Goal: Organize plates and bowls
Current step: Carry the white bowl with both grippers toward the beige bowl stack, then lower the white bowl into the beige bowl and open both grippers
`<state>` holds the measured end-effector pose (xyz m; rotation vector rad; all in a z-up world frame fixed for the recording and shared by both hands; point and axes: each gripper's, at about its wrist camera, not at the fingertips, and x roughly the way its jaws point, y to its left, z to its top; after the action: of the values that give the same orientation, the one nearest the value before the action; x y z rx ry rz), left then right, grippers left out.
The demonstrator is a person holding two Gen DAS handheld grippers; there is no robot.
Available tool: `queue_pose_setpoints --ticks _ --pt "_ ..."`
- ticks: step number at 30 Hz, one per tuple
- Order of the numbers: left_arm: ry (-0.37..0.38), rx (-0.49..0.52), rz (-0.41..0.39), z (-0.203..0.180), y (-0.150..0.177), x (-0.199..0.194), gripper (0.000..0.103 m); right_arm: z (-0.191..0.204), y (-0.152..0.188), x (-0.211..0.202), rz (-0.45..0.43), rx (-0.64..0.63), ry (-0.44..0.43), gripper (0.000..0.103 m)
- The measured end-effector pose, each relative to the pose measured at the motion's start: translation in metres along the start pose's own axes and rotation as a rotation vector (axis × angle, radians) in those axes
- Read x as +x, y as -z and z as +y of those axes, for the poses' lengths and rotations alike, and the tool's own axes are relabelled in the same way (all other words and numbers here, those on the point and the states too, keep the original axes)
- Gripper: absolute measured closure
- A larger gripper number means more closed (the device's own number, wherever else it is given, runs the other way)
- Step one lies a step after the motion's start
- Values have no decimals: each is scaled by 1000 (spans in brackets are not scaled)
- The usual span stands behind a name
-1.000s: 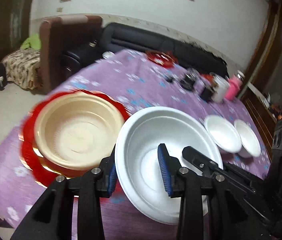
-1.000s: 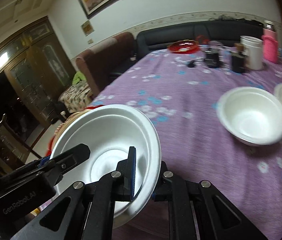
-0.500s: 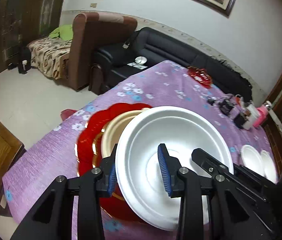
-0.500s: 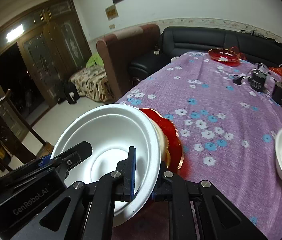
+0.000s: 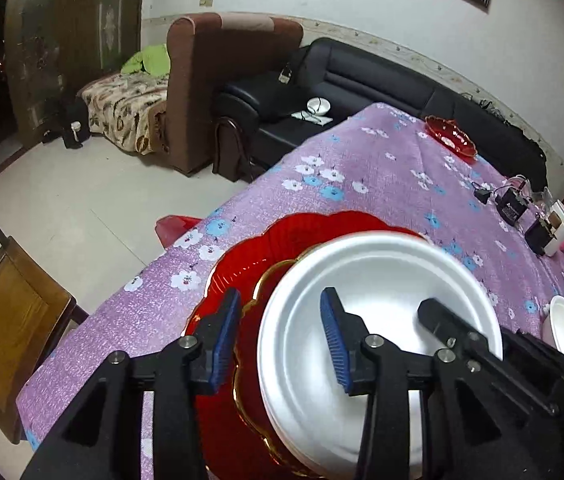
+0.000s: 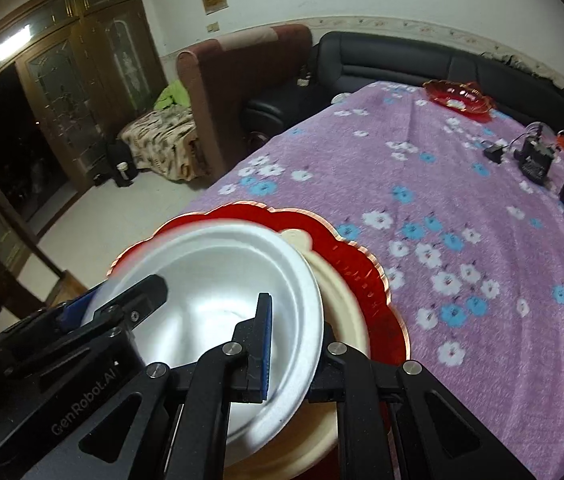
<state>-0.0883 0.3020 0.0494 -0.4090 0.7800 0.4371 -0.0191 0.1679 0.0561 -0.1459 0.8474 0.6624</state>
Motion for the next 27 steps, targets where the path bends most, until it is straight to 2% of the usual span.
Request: queue_pose_setpoints --ticks 3,6,10,13,16,20,22,27 --pt "14 -7 -7 3 2 -5 51 -7 -2 2 7 33 -11 89" --pt "34 -38 -19 10 2 -14 49 -11 -2 -1 -9 47 -15 87" --pt "63 -73 -27 15 4 -24 44 -13 0 -7 -33 67 -53 64" --pt "78 -84 -37 15 6 -33 41 -10 1 -10 -46 49 -41 61" --pt "91 -93 -46 15 8 -41 39 -2 3 -17 -76 -3 12 60" --pt "105 -109 -61 16 8 -49 38 17 3 -23 -119 -143 116 43" --pt "104 -113 -68 16 8 -51 38 20 3 -28 -149 -169 143 43" --pt "95 -98 -69 13 10 -55 38 3 1 -52 -211 -77 105 42"
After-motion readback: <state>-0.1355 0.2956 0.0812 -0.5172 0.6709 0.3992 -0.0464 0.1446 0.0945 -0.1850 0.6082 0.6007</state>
